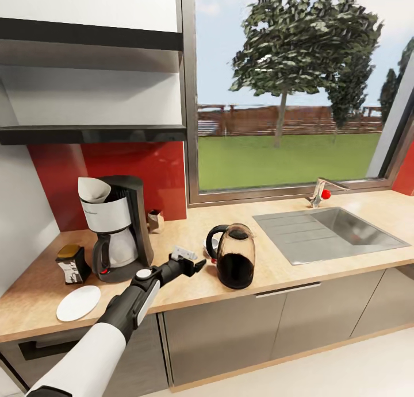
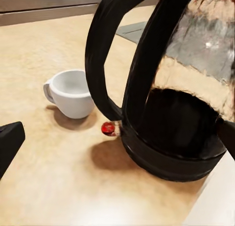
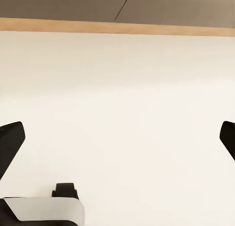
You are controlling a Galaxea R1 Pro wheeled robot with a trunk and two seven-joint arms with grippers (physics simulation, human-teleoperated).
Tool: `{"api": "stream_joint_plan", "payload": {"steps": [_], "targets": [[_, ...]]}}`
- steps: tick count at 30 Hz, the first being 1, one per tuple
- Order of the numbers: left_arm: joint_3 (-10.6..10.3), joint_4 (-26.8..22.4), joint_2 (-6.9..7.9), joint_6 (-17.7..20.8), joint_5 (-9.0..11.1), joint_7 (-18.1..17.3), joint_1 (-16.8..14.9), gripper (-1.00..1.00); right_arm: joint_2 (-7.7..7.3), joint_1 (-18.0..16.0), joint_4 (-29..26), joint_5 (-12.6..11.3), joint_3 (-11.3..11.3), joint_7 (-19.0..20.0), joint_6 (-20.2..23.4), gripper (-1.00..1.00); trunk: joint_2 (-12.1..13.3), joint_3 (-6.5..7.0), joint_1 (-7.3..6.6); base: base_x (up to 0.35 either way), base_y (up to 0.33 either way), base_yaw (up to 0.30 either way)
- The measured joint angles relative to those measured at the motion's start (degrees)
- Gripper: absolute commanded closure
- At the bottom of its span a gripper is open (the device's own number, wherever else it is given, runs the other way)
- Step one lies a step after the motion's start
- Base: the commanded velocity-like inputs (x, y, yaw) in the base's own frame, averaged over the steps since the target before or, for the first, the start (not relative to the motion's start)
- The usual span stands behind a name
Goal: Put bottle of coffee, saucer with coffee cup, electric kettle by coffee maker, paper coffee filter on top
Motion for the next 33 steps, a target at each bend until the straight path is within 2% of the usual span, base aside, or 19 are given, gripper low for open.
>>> {"api": "stream_joint_plan", "payload": {"steps": [4,5,6,10,12,18,23,33], "targets": [[0.0,0.1,-0.57,-1.3,0.0,1.3,0.0,-1.0,0.0,0.0,0.0,0.0,0.0,0.0,0.0,-1.0,0.0,0.0,0.0,0.0,0.0,0.0],[0.0,0.1,-0.83,-2.9,0.0,7.6,0.0,-1.0,0.0,0.0,0.0,0.0,0.0,0.0,0.0,-1.0,0.0,0.0,0.0,0.0,0.0,0.0],[0.0,0.2,-1.26,-3.0,0.0,8.4,0.0,-1.0,0.0,0.0,0.0,0.0,0.0,0.0,0.0,-1.0,0.0,0.0,0.0,0.0,0.0,0.0],[-0.2,0.3,-2.07,-4.3,0.0,9.3,0.0,-1.0,0.0,0.0,0.0,0.0,0.0,0.0,0.0,-1.0,0.0,0.0,0.0,0.0,0.0,0.0],[-1.0,0.4,-2.45,-5.7,0.0,9.7,0.0,-1.0,0.0,0.0,0.0,0.0,0.0,0.0,0.0,-1.0,0.0,0.0,0.0,0.0,0.0,0.0],[-1.3,0.5,-3.23,-6.1,0.0,12.0,0.0,-1.0,0.0,0.0,0.0,0.0,0.0,0.0,0.0,-1.0,0.0,0.0,0.0,0.0,0.0,0.0],[-1.3,0.5,-3.43,-6.2,0.0,13.7,0.0,-1.0,0.0,0.0,0.0,0.0,0.0,0.0,0.0,-1.0,0.0,0.0,0.0,0.0,0.0,0.0],[-1.3,0.5,-3.44,-6.2,0.0,14.1,0.0,-1.0,0.0,0.0,0.0,0.0,0.0,0.0,0.0,-1.0,0.0,0.0,-0.01,0.109,0.0,0.0]]}}
